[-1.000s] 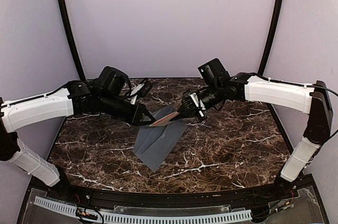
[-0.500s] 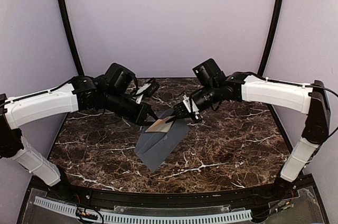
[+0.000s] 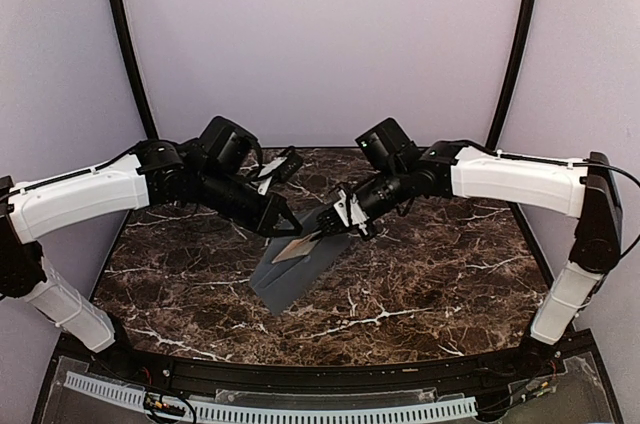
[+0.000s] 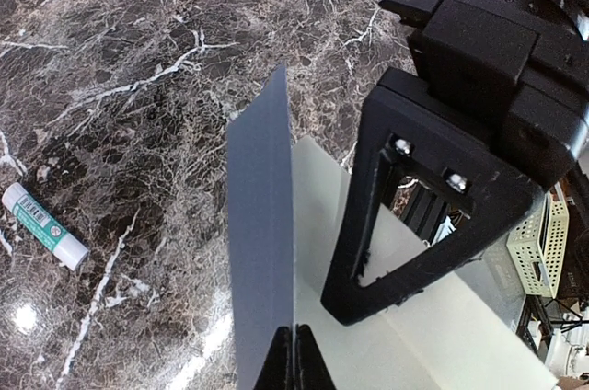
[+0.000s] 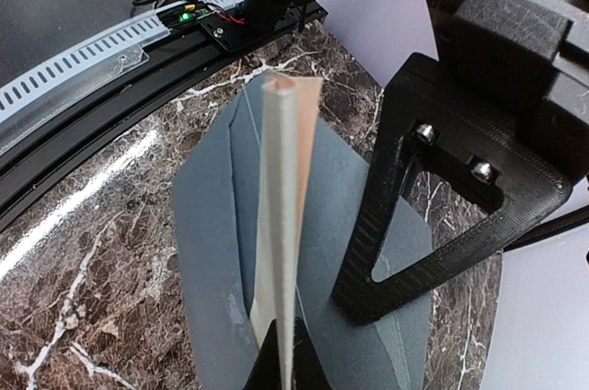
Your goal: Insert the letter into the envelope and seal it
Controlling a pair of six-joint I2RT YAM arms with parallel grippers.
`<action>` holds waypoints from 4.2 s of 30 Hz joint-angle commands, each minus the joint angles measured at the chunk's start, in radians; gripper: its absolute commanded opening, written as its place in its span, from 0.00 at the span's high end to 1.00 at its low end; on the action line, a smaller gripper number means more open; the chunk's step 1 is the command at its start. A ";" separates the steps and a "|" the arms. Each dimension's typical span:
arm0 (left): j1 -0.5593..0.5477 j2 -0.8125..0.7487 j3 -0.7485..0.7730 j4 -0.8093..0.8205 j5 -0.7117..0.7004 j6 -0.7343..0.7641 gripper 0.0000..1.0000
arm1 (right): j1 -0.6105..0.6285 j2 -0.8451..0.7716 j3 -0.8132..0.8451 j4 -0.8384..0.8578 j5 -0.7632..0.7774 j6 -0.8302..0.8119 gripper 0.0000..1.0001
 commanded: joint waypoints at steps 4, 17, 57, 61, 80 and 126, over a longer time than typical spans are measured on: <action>-0.024 0.001 0.034 -0.024 -0.004 0.006 1.00 | 0.029 0.039 0.018 0.009 0.107 0.031 1.00; -0.030 -0.007 0.011 0.013 -0.020 -0.026 1.00 | 0.070 0.072 0.049 0.024 0.220 0.131 0.92; -0.029 -0.025 -0.069 0.163 -0.147 -0.089 1.00 | 0.057 -0.277 -0.265 0.391 0.172 0.395 0.35; -0.028 -0.033 -0.080 0.186 -0.159 -0.095 1.00 | 0.057 -0.344 -0.350 0.584 0.138 0.646 0.35; -0.028 -0.028 -0.080 0.288 -0.229 -0.111 1.00 | 0.112 -0.351 -0.462 0.762 0.626 1.605 0.63; -0.029 0.031 0.023 0.301 -0.151 -0.144 1.00 | 0.232 -0.082 -0.411 0.768 0.815 1.550 0.92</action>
